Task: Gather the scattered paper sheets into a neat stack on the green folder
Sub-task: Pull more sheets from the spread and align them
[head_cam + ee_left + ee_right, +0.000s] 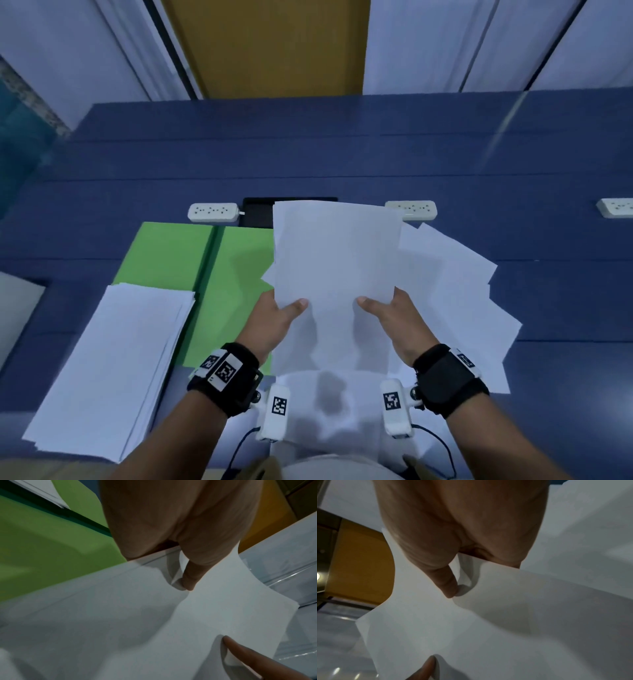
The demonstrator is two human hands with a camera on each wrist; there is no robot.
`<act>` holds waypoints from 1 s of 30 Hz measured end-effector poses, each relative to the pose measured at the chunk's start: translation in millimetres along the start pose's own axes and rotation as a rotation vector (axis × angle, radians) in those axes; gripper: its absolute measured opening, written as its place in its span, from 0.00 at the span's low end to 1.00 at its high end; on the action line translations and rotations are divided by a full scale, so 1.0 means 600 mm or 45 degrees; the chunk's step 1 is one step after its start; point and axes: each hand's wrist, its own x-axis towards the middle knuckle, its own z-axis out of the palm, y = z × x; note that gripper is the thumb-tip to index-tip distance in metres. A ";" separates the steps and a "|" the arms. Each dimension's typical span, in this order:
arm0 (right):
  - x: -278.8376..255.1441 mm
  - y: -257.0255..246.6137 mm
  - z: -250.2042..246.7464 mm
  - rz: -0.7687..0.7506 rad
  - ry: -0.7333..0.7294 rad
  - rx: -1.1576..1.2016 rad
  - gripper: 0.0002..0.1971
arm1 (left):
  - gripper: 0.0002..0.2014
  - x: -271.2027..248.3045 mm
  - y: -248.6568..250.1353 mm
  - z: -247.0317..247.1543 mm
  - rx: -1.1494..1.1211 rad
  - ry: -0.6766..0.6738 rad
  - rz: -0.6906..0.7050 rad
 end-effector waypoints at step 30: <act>0.016 0.095 0.592 0.075 -0.656 -0.823 0.51 | 0.14 -0.076 -0.213 -0.628 0.539 0.352 -0.347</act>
